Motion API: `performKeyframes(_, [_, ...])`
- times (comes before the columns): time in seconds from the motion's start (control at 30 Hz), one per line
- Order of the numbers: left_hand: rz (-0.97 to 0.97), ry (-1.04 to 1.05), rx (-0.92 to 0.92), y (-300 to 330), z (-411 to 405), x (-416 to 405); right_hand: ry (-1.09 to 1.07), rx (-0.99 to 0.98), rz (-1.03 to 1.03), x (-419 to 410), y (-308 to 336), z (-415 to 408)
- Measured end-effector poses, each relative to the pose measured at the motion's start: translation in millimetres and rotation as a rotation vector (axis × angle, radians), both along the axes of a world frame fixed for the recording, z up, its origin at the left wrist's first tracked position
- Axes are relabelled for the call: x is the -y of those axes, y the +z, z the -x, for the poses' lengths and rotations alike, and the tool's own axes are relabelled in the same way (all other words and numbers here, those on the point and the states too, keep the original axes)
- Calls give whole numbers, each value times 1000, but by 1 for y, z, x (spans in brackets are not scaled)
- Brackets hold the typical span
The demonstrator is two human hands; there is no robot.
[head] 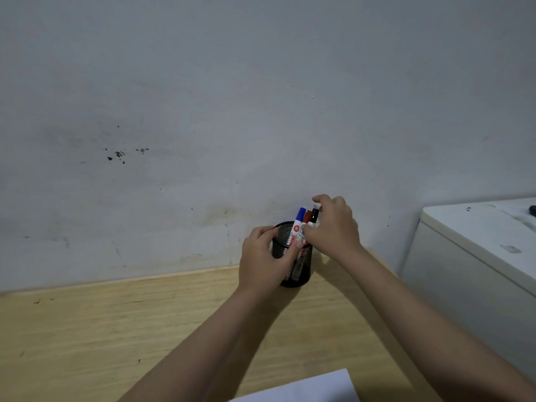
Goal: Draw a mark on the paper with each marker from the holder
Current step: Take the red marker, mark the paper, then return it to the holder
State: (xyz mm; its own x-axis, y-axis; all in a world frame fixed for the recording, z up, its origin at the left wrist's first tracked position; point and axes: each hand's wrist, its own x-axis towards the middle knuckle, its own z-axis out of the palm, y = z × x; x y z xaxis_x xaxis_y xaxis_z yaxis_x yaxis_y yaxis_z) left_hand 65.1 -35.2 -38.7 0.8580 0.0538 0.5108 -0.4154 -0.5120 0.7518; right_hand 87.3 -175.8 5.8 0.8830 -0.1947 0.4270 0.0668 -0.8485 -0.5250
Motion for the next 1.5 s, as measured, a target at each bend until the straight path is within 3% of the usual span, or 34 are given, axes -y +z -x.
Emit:
performKeyframes(0.2, [-4,1,-11,-3,-1,0,-78,-67,155,-8,8,-9])
performKeyframes(0.4, [-79,-9,-16,-2,3,-3,20,98,152,-16,19,5])
performKeyframes(0.5, [-61,-57,-16,0,19,-6,226,145,-46,-15,33,24])
performKeyframes(0.57, [64,-89,-33,9,38,-9,297,175,-222,-16,44,45])
performKeyframes(0.73, [511,-242,-93,43,93,-16,309,375,-353,-23,40,117])
performKeyframes(0.87, [847,-304,-266,62,139,-25,414,528,-297,-38,17,179])
performKeyframes(1.07, [1017,-339,-403,63,199,-52,587,517,-207,-54,-7,246])
performKeyframes(1.13, [997,-287,-386,61,214,-61,578,495,-274,-59,-8,261])
performKeyframes(1.2, [941,-246,-346,58,227,-71,467,411,-475,-66,-5,270])
performKeyframes(1.37, [620,-247,-194,50,261,-81,339,96,-926,-90,8,281])
performKeyframes(1.5, [428,-220,-171,37,282,-87,321,64,-1075,-100,5,294])
